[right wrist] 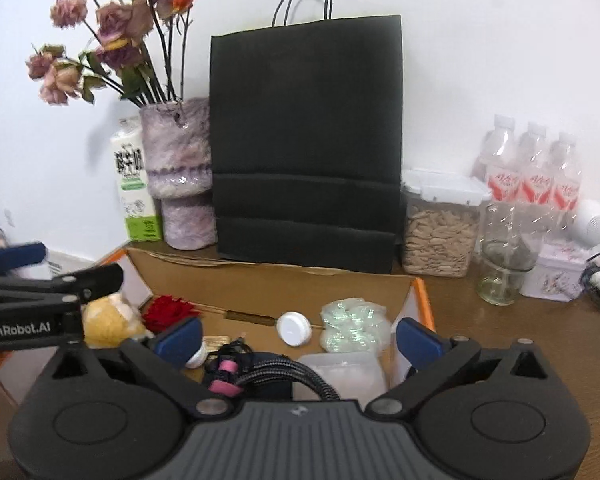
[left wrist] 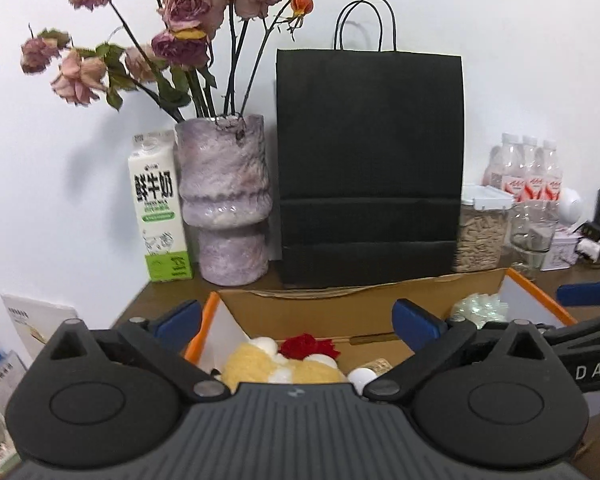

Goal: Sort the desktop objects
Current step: 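Withdraw both grippers from the box back over the table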

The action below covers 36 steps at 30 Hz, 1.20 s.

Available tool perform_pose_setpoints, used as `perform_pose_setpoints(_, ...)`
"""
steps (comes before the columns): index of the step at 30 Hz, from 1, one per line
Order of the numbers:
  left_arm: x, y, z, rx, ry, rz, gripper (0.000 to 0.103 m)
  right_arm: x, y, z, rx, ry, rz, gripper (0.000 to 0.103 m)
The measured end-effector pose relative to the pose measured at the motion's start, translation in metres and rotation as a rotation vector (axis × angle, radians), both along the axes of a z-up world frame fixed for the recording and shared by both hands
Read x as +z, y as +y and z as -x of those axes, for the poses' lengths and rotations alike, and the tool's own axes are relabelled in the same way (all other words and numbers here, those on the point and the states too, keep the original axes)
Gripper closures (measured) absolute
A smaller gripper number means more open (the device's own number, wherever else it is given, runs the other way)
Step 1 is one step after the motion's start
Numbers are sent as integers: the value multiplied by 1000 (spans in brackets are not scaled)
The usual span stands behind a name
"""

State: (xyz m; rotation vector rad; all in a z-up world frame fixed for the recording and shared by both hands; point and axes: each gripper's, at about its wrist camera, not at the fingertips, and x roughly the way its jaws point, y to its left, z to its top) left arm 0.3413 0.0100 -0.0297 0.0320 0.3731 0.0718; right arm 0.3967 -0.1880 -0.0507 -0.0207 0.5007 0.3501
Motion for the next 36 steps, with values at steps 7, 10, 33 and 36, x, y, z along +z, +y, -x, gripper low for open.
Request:
perform_pose_setpoints(7, -3, -2, -1, 7, 15, -21, 0, 1, 5, 5, 25, 0, 19, 0)
perform_pose_setpoints(10, -4, -1, 0, 9, 15, -23, 0, 1, 6, 6, 23, -2, 24, 0)
perform_pose_setpoints(33, -5, -1, 34, 34, 49, 6, 0, 7, 7, 37, 24, -26, 44, 0)
perform_pose_setpoints(36, -5, -3, 43, 35, 56, 14, 0, 7, 5, 47, 18, -29, 45, 0)
